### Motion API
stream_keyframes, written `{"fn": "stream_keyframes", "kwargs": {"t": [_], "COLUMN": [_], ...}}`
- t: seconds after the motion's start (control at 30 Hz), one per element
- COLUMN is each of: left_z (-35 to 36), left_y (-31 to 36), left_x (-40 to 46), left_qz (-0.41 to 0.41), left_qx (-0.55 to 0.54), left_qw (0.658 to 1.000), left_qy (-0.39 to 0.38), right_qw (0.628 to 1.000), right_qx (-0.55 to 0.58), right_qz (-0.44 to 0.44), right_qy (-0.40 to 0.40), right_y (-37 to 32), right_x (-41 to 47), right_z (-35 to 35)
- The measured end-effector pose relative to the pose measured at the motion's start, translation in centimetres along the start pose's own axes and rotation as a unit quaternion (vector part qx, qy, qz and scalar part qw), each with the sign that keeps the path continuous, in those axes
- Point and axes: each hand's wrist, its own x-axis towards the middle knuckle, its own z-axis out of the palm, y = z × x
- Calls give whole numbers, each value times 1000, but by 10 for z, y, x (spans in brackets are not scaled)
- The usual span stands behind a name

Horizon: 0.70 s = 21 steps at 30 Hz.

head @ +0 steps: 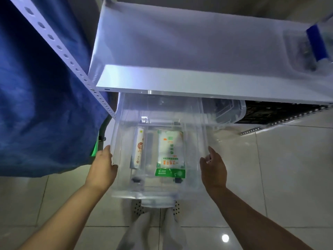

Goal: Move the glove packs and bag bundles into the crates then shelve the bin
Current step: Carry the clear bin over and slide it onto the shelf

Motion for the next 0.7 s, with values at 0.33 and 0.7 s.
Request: {"fn": "stream_keyframes", "kwargs": {"t": [0.33,0.7], "left_z": [43,49], "left_y": [11,31], "left_x": [72,118], "left_qz": [-15,-13], "left_qx": [-71,-79], "left_qw": [994,990], "left_qy": [87,112], "right_qw": [998,994], "right_qx": [30,76], "right_qz": [-60,-79], "right_qy": [16,22], "right_y": [6,-4], "right_x": [85,135], "right_z": [48,68]}}
